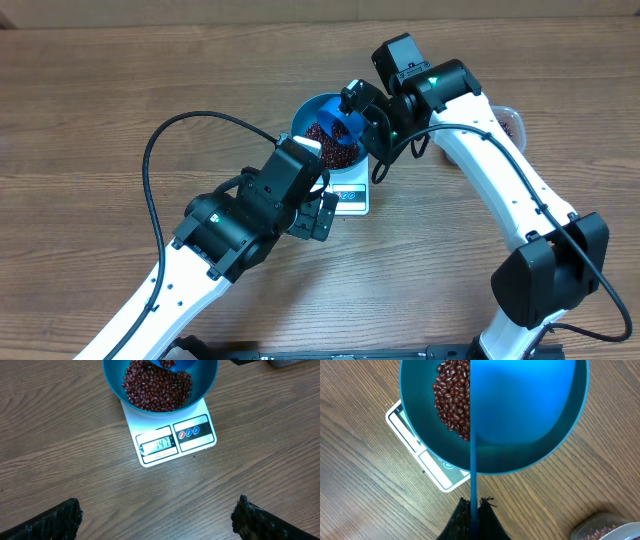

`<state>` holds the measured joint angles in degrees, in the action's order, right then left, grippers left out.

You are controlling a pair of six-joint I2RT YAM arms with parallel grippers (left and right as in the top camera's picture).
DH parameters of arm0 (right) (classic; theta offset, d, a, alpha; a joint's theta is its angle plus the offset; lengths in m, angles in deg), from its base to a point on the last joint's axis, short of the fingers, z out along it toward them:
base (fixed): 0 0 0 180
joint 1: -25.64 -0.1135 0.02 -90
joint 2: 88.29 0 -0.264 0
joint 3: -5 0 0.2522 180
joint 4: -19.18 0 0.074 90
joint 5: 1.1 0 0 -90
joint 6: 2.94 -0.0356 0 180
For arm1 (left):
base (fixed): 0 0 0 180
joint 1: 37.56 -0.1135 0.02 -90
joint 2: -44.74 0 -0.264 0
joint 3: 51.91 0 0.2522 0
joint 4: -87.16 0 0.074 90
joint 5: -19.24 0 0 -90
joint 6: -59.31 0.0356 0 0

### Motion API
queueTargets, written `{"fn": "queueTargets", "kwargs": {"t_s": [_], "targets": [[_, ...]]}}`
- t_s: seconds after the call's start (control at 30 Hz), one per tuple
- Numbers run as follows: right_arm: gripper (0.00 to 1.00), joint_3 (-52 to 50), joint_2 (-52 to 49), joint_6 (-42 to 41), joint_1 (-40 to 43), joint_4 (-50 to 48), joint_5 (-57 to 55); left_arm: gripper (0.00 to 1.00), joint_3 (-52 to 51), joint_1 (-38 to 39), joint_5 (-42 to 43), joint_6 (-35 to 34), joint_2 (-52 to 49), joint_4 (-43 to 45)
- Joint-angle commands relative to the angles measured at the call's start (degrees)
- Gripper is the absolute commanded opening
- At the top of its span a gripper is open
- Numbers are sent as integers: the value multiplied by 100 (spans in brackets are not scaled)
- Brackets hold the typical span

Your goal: Scoop item into bowl and weigh 150g on scale

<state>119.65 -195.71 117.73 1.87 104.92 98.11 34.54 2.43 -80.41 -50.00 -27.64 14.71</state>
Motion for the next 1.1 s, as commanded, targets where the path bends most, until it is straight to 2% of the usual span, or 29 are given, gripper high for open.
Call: {"fn": "queueTargets", "kwargs": {"t_s": [0.0,0.93,1.07], "targets": [[4,162,240,66,-11,-42,87,100,22,-33,13,-17,76,20],[4,162,240,63,-11,-59,87,100,22,-33,13,-17,76,20],[4,162,240,-306,-11,-192,-79,100,22,-33,13,-15,76,20]]}}
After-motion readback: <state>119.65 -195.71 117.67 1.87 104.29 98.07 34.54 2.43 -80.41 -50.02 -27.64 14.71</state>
